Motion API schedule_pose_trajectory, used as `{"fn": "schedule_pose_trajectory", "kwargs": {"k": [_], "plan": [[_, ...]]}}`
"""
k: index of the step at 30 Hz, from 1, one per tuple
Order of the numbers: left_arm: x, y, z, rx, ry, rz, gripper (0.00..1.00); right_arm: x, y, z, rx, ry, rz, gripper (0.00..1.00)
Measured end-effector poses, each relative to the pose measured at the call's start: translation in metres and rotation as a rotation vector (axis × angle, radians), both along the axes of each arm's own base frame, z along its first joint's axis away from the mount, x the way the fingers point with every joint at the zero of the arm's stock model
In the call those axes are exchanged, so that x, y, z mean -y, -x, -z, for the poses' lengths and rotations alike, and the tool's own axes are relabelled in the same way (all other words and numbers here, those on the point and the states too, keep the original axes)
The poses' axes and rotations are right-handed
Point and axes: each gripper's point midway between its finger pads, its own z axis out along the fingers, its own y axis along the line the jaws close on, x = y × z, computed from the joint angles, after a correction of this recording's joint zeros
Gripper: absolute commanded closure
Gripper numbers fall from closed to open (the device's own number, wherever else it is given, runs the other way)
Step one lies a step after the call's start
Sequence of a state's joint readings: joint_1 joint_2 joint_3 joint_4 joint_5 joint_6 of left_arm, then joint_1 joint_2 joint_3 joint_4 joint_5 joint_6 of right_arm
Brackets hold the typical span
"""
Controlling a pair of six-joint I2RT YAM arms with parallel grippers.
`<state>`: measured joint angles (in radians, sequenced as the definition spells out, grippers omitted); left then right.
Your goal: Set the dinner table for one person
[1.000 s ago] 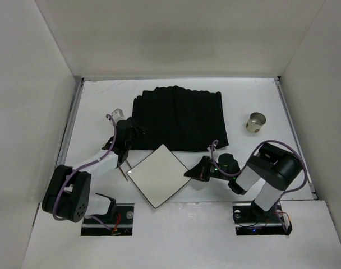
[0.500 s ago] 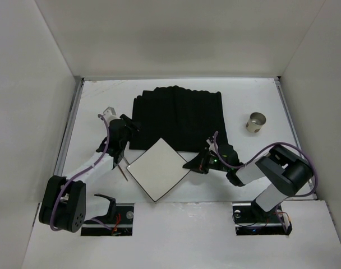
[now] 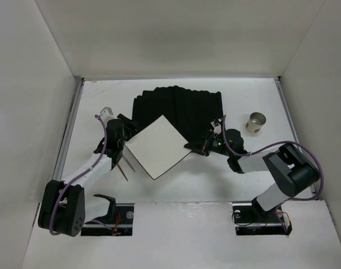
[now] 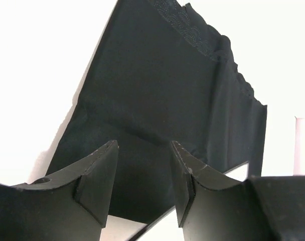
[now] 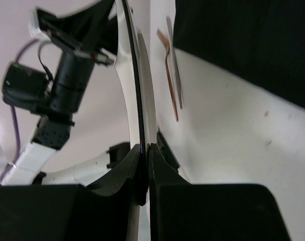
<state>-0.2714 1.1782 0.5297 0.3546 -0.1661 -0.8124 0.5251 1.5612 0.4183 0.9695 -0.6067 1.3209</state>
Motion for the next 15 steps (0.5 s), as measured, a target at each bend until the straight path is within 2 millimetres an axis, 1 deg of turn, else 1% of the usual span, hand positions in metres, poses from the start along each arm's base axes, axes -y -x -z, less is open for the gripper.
{"fn": "schedule_pose_trajectory", "kwargs": {"k": [3, 9, 12, 15], "plan": [[-0.006, -0.001, -0.009, 0.025, 0.008, -0.024, 0.57, 0.015, -0.026, -0.005, 0.022, -0.002, 0.060, 0.96], [-0.018, 0.001, -0.044, 0.122, 0.038, -0.080, 0.57, 0.036, -0.076, 0.005, 0.017, 0.020, 0.193, 0.96], [-0.022, 0.002, -0.053, 0.149, 0.050, -0.106, 0.57, 0.045, -0.093, 0.014, 0.004, 0.034, 0.244, 0.97], [-0.028, 0.003, -0.056, 0.163, 0.059, -0.142, 0.56, 0.054, -0.104, 0.019, -0.003, 0.047, 0.287, 0.97]]}}
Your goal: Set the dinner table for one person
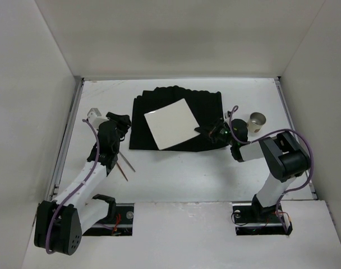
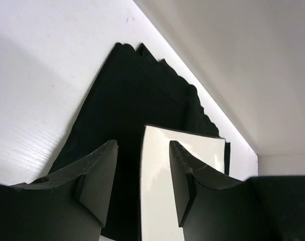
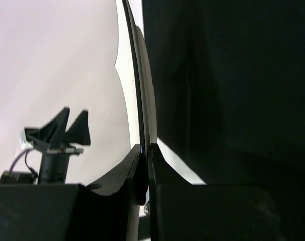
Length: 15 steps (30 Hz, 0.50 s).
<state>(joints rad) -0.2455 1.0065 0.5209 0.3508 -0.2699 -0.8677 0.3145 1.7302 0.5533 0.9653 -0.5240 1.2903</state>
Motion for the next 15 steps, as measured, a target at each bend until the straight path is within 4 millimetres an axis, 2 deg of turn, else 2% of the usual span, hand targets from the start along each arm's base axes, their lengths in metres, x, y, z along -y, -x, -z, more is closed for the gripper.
{"fn": "schedule_pose_trajectory", "kwargs": {"k": [5, 15], "plan": [[-0.006, 0.003, 0.009, -0.018, 0.003, -0.039, 0.56, 0.013, -0.015, 0.008, -0.012, 0.016, 0.073, 0.97], [-0.004, 0.000, 0.028, -0.071, -0.007, -0.040, 0.56, 0.026, -0.037, 0.044, -0.084, 0.047, 0.200, 0.96]]}}
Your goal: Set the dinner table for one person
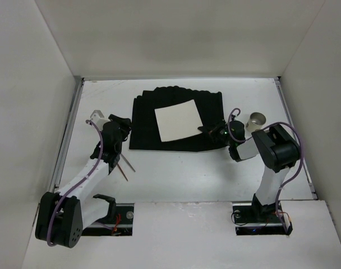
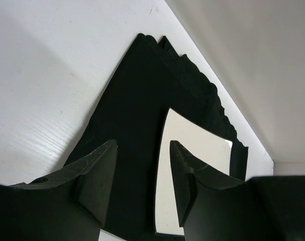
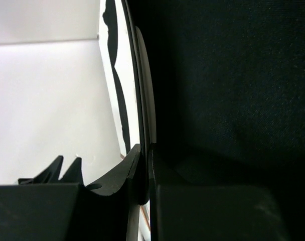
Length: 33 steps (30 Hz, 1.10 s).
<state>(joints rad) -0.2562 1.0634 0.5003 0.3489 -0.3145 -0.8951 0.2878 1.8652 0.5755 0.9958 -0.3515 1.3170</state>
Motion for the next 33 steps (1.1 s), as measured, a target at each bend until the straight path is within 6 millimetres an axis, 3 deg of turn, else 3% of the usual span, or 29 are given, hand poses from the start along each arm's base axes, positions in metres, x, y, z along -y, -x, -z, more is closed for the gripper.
{"fn": "schedule_pose_trajectory", "kwargs": {"k": [7, 14, 17, 20, 23, 27, 33], "plan": [[0.008, -0.001, 0.016, -0.042, -0.015, 0.021, 0.56, -0.001, -0.019, -0.003, 0.025, -0.036, 0.042, 0.96], [0.023, 0.005, 0.059, -0.159, -0.065, 0.055, 0.55, 0.005, -0.028, 0.009, 0.017, -0.029, 0.094, 0.93], [0.026, 0.011, 0.077, -0.211, -0.097, 0.061, 0.54, 0.005, -0.029, 0.011, 0.020, -0.031, 0.099, 0.80], [0.026, 0.015, 0.083, -0.231, -0.125, 0.057, 0.53, 0.006, -0.031, 0.006, 0.030, -0.049, 0.112, 0.60], [0.024, 0.020, 0.087, -0.253, -0.168, 0.046, 0.52, 0.008, -0.033, 0.004, 0.041, -0.047, 0.126, 0.48], [0.020, 0.031, 0.096, -0.299, -0.251, 0.035, 0.51, 0.015, -0.031, 0.001, 0.052, -0.005, 0.154, 0.41], [0.015, 0.044, 0.108, -0.363, -0.356, 0.032, 0.51, 0.033, -0.029, -0.016, 0.092, 0.131, 0.218, 0.40]]}}
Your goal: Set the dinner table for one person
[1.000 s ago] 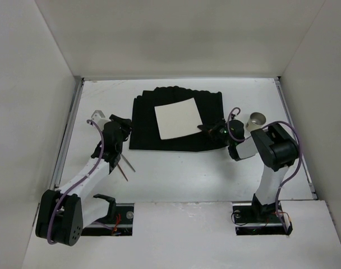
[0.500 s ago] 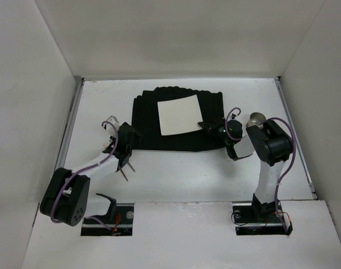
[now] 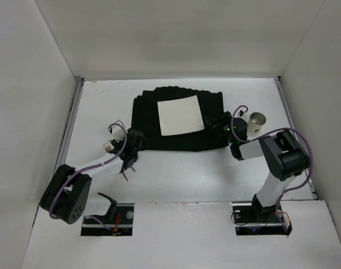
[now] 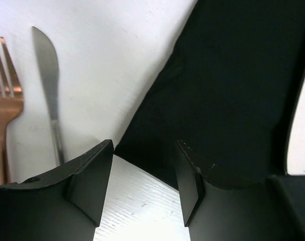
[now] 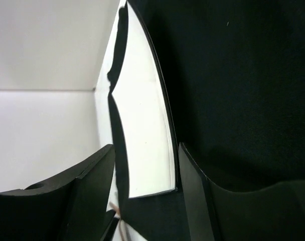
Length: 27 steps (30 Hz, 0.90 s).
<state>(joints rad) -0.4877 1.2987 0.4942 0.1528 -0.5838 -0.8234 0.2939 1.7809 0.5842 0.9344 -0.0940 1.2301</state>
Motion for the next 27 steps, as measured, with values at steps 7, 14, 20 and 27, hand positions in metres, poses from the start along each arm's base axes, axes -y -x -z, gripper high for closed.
{"fn": "schedule_pose_trajectory", "kwargs": {"k": [7, 14, 20, 27], "plan": [[-0.009, 0.001, 0.000, -0.008, -0.009, -0.026, 0.50, 0.017, 0.026, 0.006, -0.029, 0.166, 0.050, 0.40], [-0.006, 0.001, 0.007, -0.028, 0.037, -0.026, 0.53, 0.033, 0.062, 0.024, -0.089, 0.298, 0.064, 0.52], [-0.003, 0.001, 0.011, -0.039, 0.053, -0.019, 0.57, 0.047, 0.088, 0.020, -0.107, 0.372, 0.092, 0.50], [0.000, -0.002, 0.022, -0.058, 0.059, -0.013, 0.65, 0.052, 0.111, 0.030, -0.170, 0.495, 0.098, 0.49]]}}
